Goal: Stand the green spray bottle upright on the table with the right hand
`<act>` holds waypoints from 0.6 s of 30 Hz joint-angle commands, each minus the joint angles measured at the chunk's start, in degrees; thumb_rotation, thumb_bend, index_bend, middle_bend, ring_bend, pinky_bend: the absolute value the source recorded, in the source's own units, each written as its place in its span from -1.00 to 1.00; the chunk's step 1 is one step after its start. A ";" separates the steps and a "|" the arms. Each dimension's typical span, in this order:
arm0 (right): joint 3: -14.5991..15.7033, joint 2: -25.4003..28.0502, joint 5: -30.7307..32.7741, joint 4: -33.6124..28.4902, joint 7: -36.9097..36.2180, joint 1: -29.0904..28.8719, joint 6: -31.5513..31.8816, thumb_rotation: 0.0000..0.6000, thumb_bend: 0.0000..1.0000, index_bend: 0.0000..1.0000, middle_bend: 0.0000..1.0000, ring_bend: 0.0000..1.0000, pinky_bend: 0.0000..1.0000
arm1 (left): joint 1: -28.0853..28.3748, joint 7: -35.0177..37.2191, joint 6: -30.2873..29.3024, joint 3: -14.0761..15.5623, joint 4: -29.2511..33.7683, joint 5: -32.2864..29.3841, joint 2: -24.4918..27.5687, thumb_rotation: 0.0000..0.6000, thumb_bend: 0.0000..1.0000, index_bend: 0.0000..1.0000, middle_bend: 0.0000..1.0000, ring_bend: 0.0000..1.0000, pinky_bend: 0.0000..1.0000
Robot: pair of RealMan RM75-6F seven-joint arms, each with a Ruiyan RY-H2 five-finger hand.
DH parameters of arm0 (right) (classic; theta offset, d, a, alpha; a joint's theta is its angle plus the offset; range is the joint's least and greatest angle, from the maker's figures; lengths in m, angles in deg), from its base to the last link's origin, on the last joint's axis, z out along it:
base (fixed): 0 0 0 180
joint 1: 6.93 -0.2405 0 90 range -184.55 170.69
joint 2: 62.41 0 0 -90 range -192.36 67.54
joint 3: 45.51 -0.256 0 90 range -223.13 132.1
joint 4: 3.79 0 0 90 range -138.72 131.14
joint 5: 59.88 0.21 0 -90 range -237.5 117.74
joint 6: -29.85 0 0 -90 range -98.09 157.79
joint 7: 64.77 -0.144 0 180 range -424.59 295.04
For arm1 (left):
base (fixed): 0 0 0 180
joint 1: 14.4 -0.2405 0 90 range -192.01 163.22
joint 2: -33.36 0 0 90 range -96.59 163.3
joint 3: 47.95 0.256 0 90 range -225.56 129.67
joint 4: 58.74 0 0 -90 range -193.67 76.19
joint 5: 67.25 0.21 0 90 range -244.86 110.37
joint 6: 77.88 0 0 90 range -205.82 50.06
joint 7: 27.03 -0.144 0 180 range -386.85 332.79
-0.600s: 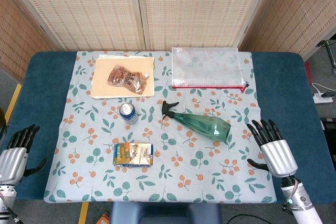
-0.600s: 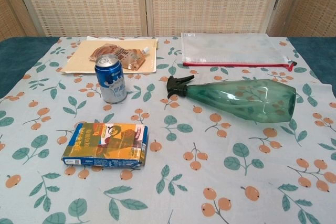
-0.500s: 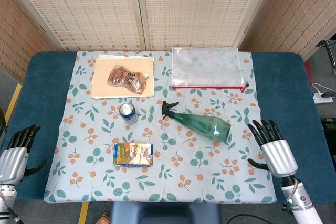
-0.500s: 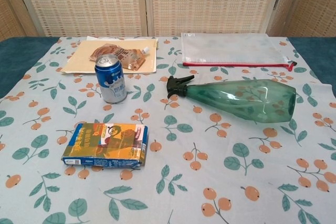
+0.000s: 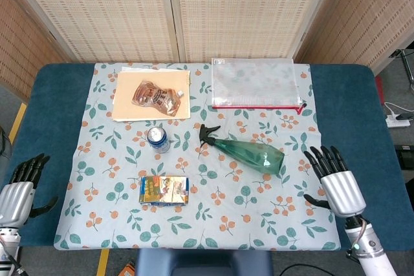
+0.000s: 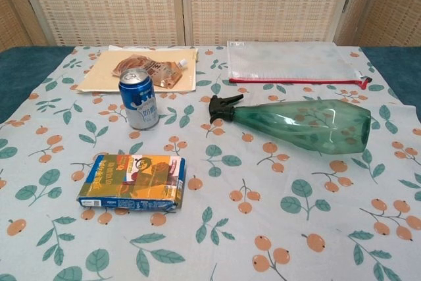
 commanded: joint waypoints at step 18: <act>-25.01 -26.60 41.33 -9.00 43.38 -23.69 -8.74 1.00 -1.00 -0.60 -0.65 -1.00 -1.00 | 0.13 1.35 0.61 0.86 -0.21 1.24 0.75 1.00 -0.54 -1.00 -1.00 -1.00 -1.00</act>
